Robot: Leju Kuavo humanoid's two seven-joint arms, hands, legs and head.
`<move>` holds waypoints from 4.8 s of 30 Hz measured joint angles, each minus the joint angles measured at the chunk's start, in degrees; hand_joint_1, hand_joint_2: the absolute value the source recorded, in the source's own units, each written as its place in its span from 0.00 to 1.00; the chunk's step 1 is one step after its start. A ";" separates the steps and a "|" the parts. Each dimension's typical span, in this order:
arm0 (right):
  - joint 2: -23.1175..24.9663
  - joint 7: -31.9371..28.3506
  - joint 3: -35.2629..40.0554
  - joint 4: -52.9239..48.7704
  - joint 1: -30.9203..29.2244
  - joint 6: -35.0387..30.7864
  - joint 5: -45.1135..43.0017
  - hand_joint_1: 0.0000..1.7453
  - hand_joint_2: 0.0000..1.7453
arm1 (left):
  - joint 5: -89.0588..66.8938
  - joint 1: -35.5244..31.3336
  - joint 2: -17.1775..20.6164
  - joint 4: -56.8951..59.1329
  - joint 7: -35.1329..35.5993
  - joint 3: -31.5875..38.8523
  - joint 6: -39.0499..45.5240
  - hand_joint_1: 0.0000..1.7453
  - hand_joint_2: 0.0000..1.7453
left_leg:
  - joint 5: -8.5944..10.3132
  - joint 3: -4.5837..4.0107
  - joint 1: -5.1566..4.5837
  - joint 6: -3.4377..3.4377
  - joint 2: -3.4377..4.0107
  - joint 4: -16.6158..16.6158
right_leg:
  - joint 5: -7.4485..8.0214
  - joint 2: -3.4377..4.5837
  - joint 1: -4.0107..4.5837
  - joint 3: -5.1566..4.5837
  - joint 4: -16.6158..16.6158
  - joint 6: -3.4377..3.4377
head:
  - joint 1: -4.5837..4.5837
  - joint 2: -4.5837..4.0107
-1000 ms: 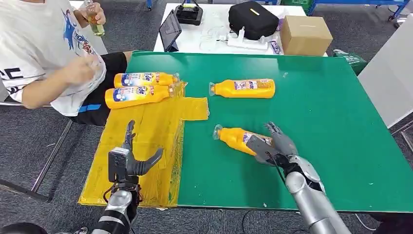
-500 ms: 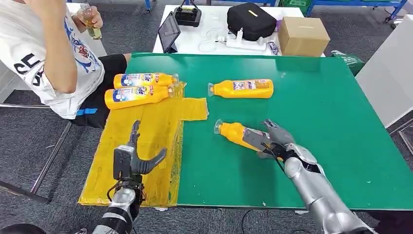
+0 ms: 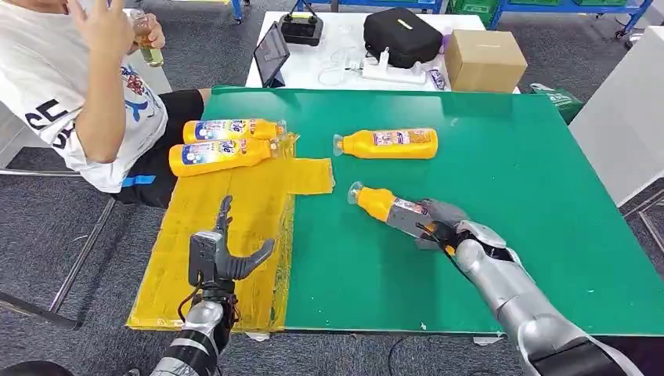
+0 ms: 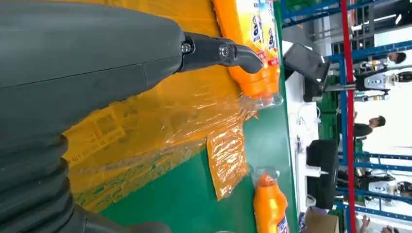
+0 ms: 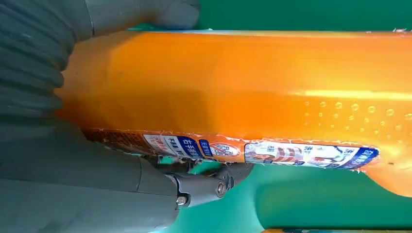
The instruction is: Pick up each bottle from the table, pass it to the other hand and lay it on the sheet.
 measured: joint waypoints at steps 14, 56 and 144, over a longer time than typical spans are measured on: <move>-1.40 -4.68 -0.05 -1.58 1.00 -0.63 -9.25 1.00 1.00 | 0.77 -0.41 -0.02 1.53 -0.37 -0.55 0.02 0.00 1.00 | -0.02 -0.01 0.01 0.00 0.01 0.00 | 0.00 0.07 0.01 0.00 0.00 0.01 | 0.00 0.00; 25.31 -38.95 -9.40 -21.53 32.55 -47.63 1.09 1.00 1.00 | 28.17 5.22 1.64 -17.70 9.29 -17.55 -35.21 0.00 1.00 | 0.07 -1.30 0.06 -0.04 -0.35 -0.02 | -0.06 -0.21 0.01 -1.06 0.06 0.02 | 0.00 0.00; 25.62 -37.68 -2.03 -43.19 31.87 -41.68 -16.54 0.00 0.00 | 0.59 -2.60 2.62 -22.36 2.54 -8.17 5.79 1.00 1.00 | 0.08 -1.32 0.06 -0.05 -0.29 -0.01 | -0.05 -0.19 0.01 -1.14 0.07 0.02 | 0.00 0.00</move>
